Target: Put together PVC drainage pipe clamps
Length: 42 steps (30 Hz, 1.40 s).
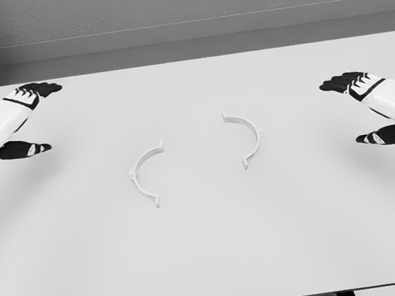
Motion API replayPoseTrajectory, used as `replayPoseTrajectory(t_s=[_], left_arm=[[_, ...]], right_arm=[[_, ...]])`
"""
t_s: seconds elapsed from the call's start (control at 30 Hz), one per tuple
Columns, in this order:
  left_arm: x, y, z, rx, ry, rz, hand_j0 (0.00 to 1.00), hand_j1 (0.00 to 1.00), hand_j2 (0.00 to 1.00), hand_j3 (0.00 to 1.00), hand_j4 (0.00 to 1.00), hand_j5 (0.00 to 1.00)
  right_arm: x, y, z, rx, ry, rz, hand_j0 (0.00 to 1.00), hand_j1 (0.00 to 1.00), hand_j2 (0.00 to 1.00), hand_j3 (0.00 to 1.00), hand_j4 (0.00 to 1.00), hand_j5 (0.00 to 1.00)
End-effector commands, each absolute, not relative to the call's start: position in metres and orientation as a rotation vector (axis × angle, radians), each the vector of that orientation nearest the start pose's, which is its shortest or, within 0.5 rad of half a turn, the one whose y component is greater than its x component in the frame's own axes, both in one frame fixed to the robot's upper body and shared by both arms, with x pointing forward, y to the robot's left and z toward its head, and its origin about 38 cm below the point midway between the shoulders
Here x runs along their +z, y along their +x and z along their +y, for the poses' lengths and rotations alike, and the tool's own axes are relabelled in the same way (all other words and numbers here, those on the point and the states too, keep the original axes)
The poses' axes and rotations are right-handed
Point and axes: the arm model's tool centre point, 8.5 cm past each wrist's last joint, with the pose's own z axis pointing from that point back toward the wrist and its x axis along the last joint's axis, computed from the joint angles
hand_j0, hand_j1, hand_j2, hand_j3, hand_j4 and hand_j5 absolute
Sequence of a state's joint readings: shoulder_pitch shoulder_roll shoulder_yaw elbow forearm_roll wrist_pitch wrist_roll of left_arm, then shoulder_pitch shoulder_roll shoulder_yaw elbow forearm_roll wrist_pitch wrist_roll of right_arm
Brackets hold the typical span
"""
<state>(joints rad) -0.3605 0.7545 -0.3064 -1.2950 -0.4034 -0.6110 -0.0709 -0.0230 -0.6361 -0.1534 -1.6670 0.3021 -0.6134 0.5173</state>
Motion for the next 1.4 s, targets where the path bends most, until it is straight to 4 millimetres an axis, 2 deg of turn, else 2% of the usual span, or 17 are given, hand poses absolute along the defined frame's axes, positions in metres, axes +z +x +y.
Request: replayPoseTrajectory(t_s=[0.0,0.07,0.13,0.2,0.23,0.27,0.3,0.4,0.5,0.63,0.73,0.83,0.97,1.03,1.2,1.37], left_arm=[[0.185,0.423,0.383,-1.453,0.623,-1.73,1.0,1.0,1.0,1.0,1.0,1.0],[0.183,0.419,0.377,-1.472,0.606,-1.735,1.0,1.0,1.0,1.0,1.0,1.0],[0.171,0.411,0.375,-1.476,0.577,-1.719,1.0,1.0,1.0,1.0,1.0,1.0],[0.162,0.405,0.364,-1.507,0.532,-1.716,1.0,1.0,1.0,1.0,1.0,1.0],[0.162,0.403,0.358,-1.519,0.519,-1.725,1.0,1.0,1.0,1.0,1.0,1.0],[0.161,0.399,0.352,-1.533,0.501,-1.736,1.0,1.0,1.0,1.0,1.0,1.0],[0.162,0.393,0.346,-1.576,0.48,-1.733,1.0,1.0,1.0,1.0,1.0,1.0],[0.16,0.38,0.331,-1.605,0.432,-1.76,1.0,1.0,1.0,1.0,1.0,1.0],[0.159,0.375,0.327,-1.615,0.416,-1.768,1.0,1.0,1.0,1.0,1.0,1.0],[0.16,0.376,0.326,-1.618,0.42,-1.77,1.0,1.0,1.0,1.0,1.0,1.0],[0.159,0.378,0.328,-1.615,0.426,-1.766,1.0,1.0,1.0,1.0,1.0,1.0],[0.157,0.378,0.322,-1.609,0.412,-1.777,1.0,1.0,1.0,1.0,1.0,1.0],[0.148,0.382,0.299,-1.61,0.353,-1.803,1.0,1.0,1.0,1.0,1.0,1.0],[0.145,0.386,0.288,-1.603,0.33,-1.817,1.0,1.0,1.0,1.0,1.0,1.0],[0.134,0.389,0.29,-1.584,0.321,-1.792,1.0,1.0,1.0,1.0,1.0,1.0],[0.128,0.389,0.28,-1.574,0.294,-1.801,1.0,1.0,1.0,1.0,1.0,1.0]], right_arm=[[0.203,0.345,-0.376,1.502,-0.485,-1.707,1.0,1.0,1.0,1.0,1.0,1.0],[0.203,0.345,-0.376,1.502,-0.485,-1.707,1.0,1.0,1.0,1.0,1.0,1.0],[0.203,0.345,-0.376,1.5,-0.486,-1.709,1.0,1.0,1.0,1.0,1.0,1.0],[0.203,0.347,-0.375,1.499,-0.484,-1.71,1.0,1.0,1.0,1.0,1.0,1.0],[0.207,0.354,-0.368,1.526,-0.503,-1.717,1.0,1.0,1.0,1.0,1.0,1.0],[0.21,0.373,-0.341,1.6,-0.539,-1.726,1.0,1.0,1.0,1.0,1.0,1.0],[0.203,0.391,-0.325,1.653,-0.573,-1.69,1.0,1.0,1.0,1.0,1.0,1.0],[0.191,0.418,-0.303,1.67,-0.577,-1.658,1.0,1.0,1.0,1.0,1.0,1.0],[0.176,0.444,-0.284,1.673,-0.524,-1.624,1.0,1.0,1.0,1.0,1.0,1.0],[0.169,0.451,-0.28,1.671,-0.514,-1.604,1.0,1.0,1.0,1.0,1.0,1.0],[0.165,0.459,-0.265,1.687,-0.507,-1.594,1.0,1.0,1.0,1.0,1.0,1.0],[0.163,0.468,-0.252,1.693,-0.481,-1.599,1.0,1.0,1.0,1.0,1.0,1.0],[0.154,0.479,-0.246,1.714,-0.454,-1.556,1.0,1.0,1.0,1.0,1.0,1.0],[0.154,0.48,-0.242,1.725,-0.461,-1.553,1.0,1.0,1.0,1.0,1.0,1.0],[0.147,0.481,-0.239,1.736,-0.445,-1.533,1.0,1.0,1.0,1.0,1.0,1.0],[0.145,0.481,-0.237,1.742,-0.444,-1.529,1.0,1.0,1.0,1.0,1.0,1.0]])
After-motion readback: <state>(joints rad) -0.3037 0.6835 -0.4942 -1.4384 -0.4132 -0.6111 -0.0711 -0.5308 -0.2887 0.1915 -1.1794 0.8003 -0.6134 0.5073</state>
